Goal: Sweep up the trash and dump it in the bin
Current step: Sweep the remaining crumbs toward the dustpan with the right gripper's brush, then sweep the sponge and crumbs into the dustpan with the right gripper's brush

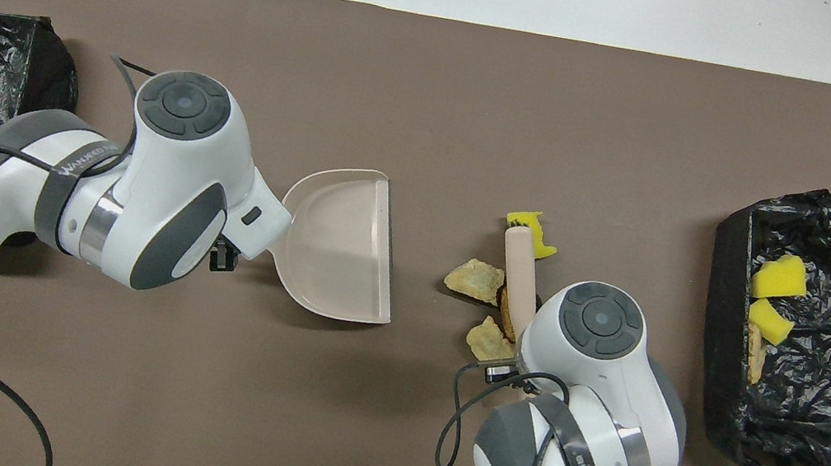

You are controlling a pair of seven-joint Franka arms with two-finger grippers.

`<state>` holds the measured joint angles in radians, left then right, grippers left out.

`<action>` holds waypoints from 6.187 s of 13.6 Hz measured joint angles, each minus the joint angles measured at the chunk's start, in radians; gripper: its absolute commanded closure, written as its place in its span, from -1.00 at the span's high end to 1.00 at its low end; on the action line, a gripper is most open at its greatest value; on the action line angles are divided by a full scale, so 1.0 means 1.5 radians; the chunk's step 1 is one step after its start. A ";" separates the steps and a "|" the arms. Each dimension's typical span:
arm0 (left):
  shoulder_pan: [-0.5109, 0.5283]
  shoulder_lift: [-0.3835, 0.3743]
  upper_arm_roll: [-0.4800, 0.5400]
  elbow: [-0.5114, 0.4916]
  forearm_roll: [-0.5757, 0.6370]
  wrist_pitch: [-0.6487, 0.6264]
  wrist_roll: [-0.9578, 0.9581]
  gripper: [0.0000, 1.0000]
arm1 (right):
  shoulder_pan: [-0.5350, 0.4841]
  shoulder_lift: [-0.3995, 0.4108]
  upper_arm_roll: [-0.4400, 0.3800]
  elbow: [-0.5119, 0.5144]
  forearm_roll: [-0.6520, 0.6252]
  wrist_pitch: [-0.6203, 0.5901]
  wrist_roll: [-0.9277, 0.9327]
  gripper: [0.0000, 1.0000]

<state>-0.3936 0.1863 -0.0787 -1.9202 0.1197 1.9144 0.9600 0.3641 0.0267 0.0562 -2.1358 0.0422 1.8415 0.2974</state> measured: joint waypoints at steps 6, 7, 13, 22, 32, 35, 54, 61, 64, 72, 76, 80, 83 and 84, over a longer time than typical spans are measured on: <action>-0.012 -0.030 0.000 -0.055 0.000 0.029 -0.024 -1.00 | -0.141 0.007 -0.005 0.013 -0.058 -0.046 -0.090 -1.00; -0.017 -0.035 0.000 -0.062 0.000 0.031 -0.029 -1.00 | -0.137 0.020 -0.003 0.011 -0.059 -0.035 -0.091 -1.00; -0.038 -0.063 -0.001 -0.108 0.000 0.049 -0.049 -1.00 | -0.076 0.082 0.006 0.014 -0.011 0.022 -0.089 -1.00; -0.039 -0.070 -0.001 -0.138 0.000 0.087 -0.072 -1.00 | 0.001 0.102 0.034 0.021 0.260 0.109 -0.086 -1.00; -0.039 -0.070 0.001 -0.151 0.000 0.127 -0.076 -1.00 | 0.009 0.063 0.057 0.055 0.435 0.090 -0.039 -1.00; -0.039 -0.070 0.001 -0.151 0.000 0.129 -0.078 -1.00 | -0.037 -0.025 0.051 0.060 0.323 -0.066 0.020 -1.00; -0.039 -0.071 0.002 -0.156 0.000 0.130 -0.005 -1.00 | 0.087 -0.008 0.065 -0.114 0.469 0.224 0.182 -1.00; -0.038 -0.072 0.004 -0.163 0.001 0.138 -0.013 -1.00 | 0.073 0.002 0.056 -0.004 0.397 0.083 0.136 -1.00; -0.038 -0.072 0.004 -0.166 0.000 0.138 -0.059 -1.00 | 0.002 -0.040 0.052 0.061 0.252 -0.107 0.052 -1.00; -0.026 -0.068 0.006 -0.147 -0.001 0.103 -0.203 -1.00 | -0.091 0.129 0.048 0.246 -0.204 -0.154 -0.309 -1.00; -0.023 -0.050 0.005 -0.115 0.002 0.070 -0.204 -1.00 | -0.060 0.268 0.060 0.337 -0.272 -0.130 -0.311 -1.00; -0.023 -0.047 0.003 -0.112 0.009 0.067 -0.204 -1.00 | -0.021 0.287 0.062 0.337 -0.181 -0.113 -0.259 -1.00; -0.026 -0.046 0.002 -0.116 0.009 0.074 -0.204 -1.00 | 0.024 0.279 0.064 0.324 -0.094 -0.084 -0.239 -1.00; -0.032 -0.045 0.001 -0.118 0.009 0.081 -0.204 -1.00 | 0.035 0.274 0.064 0.306 -0.042 -0.055 -0.233 -1.00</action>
<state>-0.4410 0.1181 -0.0768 -2.0977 0.1330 2.0363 0.6536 0.4163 0.4371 0.1528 -1.6767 -0.0209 1.7586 -0.0515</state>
